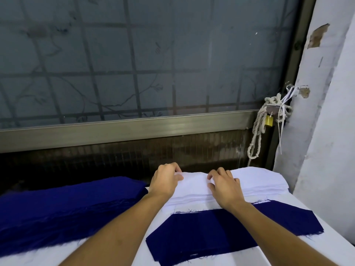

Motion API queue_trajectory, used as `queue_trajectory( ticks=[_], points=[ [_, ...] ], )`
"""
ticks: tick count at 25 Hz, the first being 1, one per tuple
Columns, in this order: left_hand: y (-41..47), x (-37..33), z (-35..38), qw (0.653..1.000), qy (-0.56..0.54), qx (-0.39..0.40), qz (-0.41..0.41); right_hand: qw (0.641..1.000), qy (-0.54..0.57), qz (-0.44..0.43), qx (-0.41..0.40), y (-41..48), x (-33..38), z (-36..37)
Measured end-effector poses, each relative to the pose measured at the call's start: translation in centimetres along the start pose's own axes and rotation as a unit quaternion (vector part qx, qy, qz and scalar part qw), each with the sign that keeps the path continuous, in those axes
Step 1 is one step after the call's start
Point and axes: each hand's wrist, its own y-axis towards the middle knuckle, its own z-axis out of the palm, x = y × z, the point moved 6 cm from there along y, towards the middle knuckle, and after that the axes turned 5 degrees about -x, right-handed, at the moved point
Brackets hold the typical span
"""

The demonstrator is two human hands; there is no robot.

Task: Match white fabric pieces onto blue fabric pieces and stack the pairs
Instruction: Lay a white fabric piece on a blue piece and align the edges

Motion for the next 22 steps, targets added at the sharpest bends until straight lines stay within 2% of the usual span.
queue_trajectory(
  ticks=[3, 6, 8, 12, 14, 16, 22],
  points=[
    [-0.3, -0.7, 0.1, 0.995, 0.087, 0.018, 0.039, 1.000, 0.019, 0.000, -0.013, 0.0, 0.9, -0.1],
    [-0.8, -1.5, 0.0, 0.962, 0.250, -0.027, 0.110, 0.999, 0.028, -0.015, -0.037, -0.1, 2.0, -0.2],
    [-0.8, -1.8, 0.3, 0.946, 0.284, -0.049, 0.149, 0.997, 0.048, -0.037, -0.052, 0.0, 3.0, -0.5],
    [-1.1, -2.5, -0.7, 0.955, 0.225, -0.060, 0.183, 0.988, 0.092, -0.096, -0.072, 0.6, 5.5, -1.4],
    [-1.6, -3.0, -1.9, 0.961, 0.191, -0.080, 0.185, 0.989, 0.099, -0.083, -0.078, 0.6, 5.9, -1.9],
    [-2.3, -3.2, -3.2, 0.974, 0.129, -0.085, 0.166, 0.989, 0.112, -0.049, -0.086, 0.3, 5.5, -3.0],
    [-4.2, -1.9, -9.2, 0.994, 0.000, -0.086, 0.066, 0.993, 0.088, -0.041, -0.064, -1.0, 3.6, -8.1]
  ],
)
